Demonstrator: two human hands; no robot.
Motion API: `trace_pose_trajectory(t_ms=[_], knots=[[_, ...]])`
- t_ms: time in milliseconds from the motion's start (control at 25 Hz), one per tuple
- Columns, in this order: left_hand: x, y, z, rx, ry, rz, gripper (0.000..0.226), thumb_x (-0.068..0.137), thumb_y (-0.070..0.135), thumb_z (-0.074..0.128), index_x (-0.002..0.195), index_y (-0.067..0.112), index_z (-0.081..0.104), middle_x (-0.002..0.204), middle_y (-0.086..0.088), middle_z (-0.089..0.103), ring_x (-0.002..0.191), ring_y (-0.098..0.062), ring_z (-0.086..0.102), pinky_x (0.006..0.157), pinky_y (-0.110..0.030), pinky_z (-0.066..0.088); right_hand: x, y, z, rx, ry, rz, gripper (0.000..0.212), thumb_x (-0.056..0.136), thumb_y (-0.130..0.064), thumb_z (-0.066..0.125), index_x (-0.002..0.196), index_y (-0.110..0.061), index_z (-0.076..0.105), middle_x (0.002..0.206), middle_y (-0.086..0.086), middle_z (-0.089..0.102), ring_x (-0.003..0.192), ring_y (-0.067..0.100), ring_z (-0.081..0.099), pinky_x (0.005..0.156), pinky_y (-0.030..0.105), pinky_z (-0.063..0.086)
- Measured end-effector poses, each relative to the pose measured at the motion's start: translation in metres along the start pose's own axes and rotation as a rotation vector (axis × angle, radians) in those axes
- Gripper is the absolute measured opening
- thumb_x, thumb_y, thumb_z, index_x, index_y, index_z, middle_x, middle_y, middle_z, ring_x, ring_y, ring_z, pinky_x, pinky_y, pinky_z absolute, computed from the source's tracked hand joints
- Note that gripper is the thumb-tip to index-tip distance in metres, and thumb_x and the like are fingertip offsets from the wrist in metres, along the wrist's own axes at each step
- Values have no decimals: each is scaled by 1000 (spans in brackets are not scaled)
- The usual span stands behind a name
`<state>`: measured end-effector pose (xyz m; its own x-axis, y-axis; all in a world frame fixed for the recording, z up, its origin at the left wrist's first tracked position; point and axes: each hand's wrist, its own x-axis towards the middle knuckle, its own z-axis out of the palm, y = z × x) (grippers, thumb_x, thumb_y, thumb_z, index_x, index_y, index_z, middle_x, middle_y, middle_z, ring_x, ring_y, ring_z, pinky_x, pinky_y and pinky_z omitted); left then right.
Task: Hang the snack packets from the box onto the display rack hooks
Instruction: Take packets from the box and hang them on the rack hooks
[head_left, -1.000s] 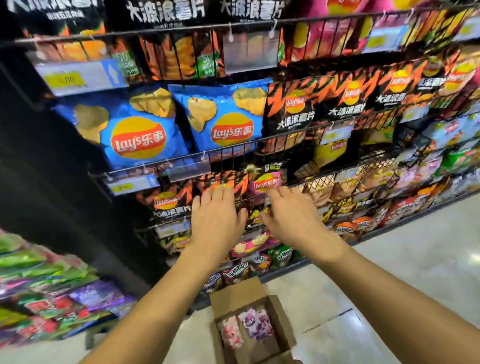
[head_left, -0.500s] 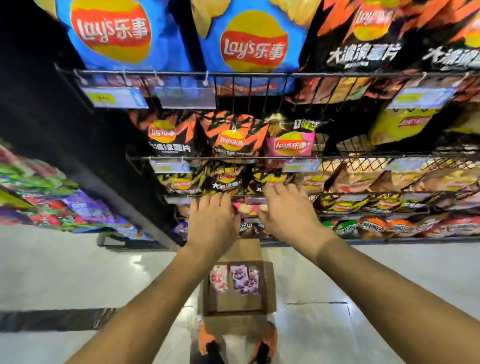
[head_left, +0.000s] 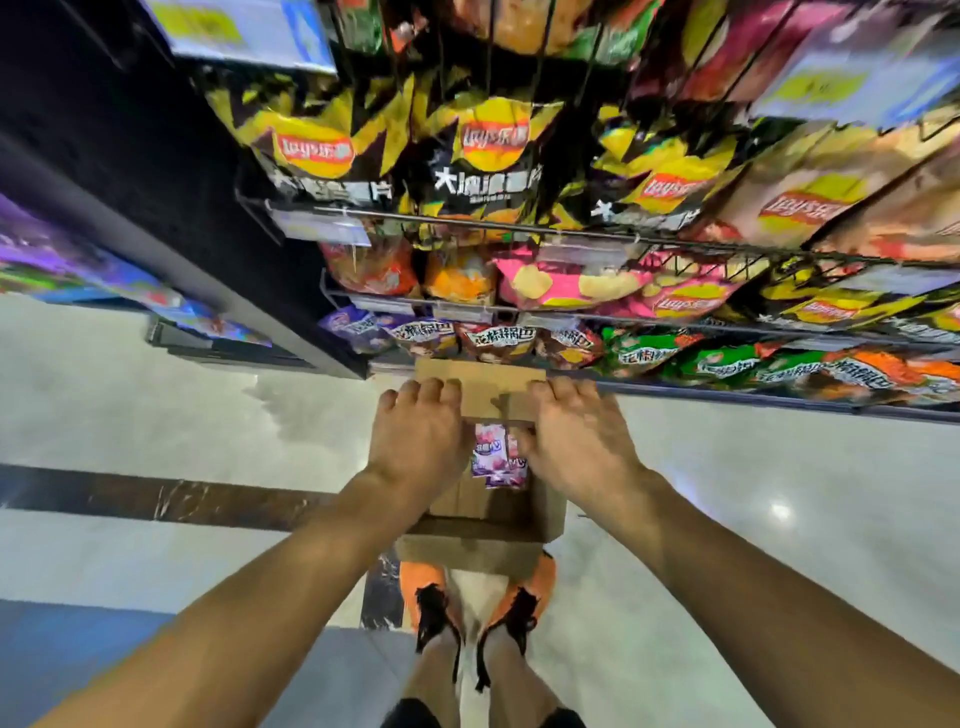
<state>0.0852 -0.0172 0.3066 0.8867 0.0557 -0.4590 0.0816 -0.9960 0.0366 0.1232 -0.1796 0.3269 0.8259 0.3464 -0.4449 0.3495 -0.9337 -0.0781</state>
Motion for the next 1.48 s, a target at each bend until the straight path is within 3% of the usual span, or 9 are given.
trace_pose_trajectory(t_ms=[280,480,640,720,920,1040,1200,1320,1480], knots=[[71,-10,190,71,-140,4,59,104,48,43,154,18,39,156,-9,49,148,-33,38,123,-52,29,60,0,191,18,-183,22,51,98,-44,48,142,-19,45,144,8,49,130,30,45,106,42,39],[119,-11,307,95,-222,-12,60,101,49,46,151,14,42,151,-13,51,141,-36,45,112,-49,40,107,5,310,-4,-249,41,58,96,-47,50,146,-18,42,147,12,47,134,34,40,111,46,36],[149,-16,380,97,-270,15,64,103,46,47,157,14,33,158,-14,45,149,-36,37,116,-49,36,143,7,384,-28,-277,26,59,95,-50,49,144,-17,43,145,12,48,133,33,42,109,46,35],[160,-22,410,18,-251,-69,63,103,46,48,156,15,33,159,-14,40,149,-36,35,114,-50,39,159,9,415,32,-283,44,58,95,-50,49,143,-18,44,144,12,48,133,33,43,109,46,35],[181,-30,458,-395,-117,-440,86,101,44,59,162,9,10,164,-18,23,150,-33,32,120,-40,35,192,14,470,494,-234,368,72,96,-44,58,153,-12,27,151,17,39,140,36,37,113,43,34],[195,-30,479,-615,-82,-565,88,100,33,64,163,8,8,163,-16,27,148,-35,35,121,-40,31,210,16,498,577,-181,444,75,95,-45,61,151,-7,30,147,19,44,138,36,40,111,40,37],[207,-26,502,-537,-59,-615,88,98,32,67,160,6,11,158,-19,27,147,-35,32,124,-40,25,229,19,520,596,-152,491,63,95,-43,63,139,-3,42,135,21,54,128,37,49,102,38,41],[214,-20,515,-563,4,-670,93,91,35,76,158,11,16,151,-18,35,140,-37,41,117,-44,39,239,22,529,629,-184,506,54,95,-41,64,132,-3,49,128,19,60,122,37,55,96,37,44],[215,-20,514,-608,24,-719,90,86,36,83,151,11,27,147,-15,44,138,-34,43,114,-45,37,235,27,530,759,-154,546,44,94,-36,67,124,-6,55,117,13,65,113,33,60,80,27,42]])
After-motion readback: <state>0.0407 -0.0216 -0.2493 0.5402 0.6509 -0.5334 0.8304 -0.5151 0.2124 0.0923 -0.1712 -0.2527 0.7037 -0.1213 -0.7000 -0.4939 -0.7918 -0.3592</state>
